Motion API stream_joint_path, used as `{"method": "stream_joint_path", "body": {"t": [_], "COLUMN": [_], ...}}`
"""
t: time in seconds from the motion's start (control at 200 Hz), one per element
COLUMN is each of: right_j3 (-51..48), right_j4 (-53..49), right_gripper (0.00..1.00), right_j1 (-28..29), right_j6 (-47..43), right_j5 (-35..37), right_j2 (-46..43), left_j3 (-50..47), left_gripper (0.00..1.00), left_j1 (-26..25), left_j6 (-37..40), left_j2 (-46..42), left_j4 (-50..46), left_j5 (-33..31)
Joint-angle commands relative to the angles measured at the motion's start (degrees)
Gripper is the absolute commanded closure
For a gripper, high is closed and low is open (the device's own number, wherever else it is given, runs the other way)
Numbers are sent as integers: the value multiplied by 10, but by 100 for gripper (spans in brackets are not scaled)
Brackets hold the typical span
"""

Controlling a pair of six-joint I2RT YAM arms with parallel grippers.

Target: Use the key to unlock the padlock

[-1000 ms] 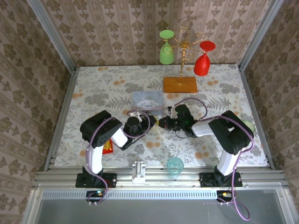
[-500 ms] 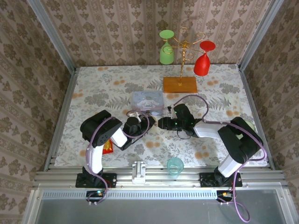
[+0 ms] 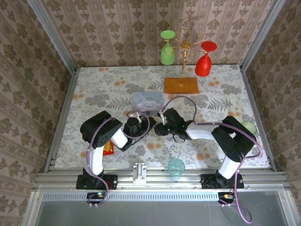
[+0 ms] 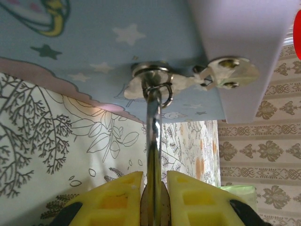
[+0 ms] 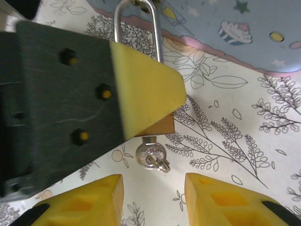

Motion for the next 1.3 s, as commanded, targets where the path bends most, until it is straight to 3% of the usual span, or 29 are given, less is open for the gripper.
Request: {"method": "stream_joint_path", "body": {"t": [0.0, 0.205, 0.29, 0.42, 0.76, 0.93, 1.295], "right_j3": [-4, -21, -16, -13, -29, -30, -43], "right_j4": [53, 104, 96, 87, 91, 85, 125], "right_gripper": [62, 65, 71, 77, 80, 71, 63], "right_j1": [-8, -13, -14, -13, 31, 33, 72], "right_j6": [6, 7, 2, -5, -53, -75, -167], "right_j5": [-14, -41, -43, -13, 123, 136, 254], "right_j2": [18, 20, 23, 24, 21, 21, 33], "left_j3": [-4, -3, -6, -8, -8, -9, -8], "left_gripper": [90, 92, 92, 92, 92, 93, 93], "left_j1": [7, 0, -3, -3, -2, -2, -6], "left_j6": [-12, -22, -22, -31, -46, -49, -51], "left_j2": [-24, -21, -23, -24, -27, -30, -37], "left_j4": [4, 4, 5, 7, 10, 10, 9], "left_j5": [6, 12, 9, 9, 13, 13, 20]}}
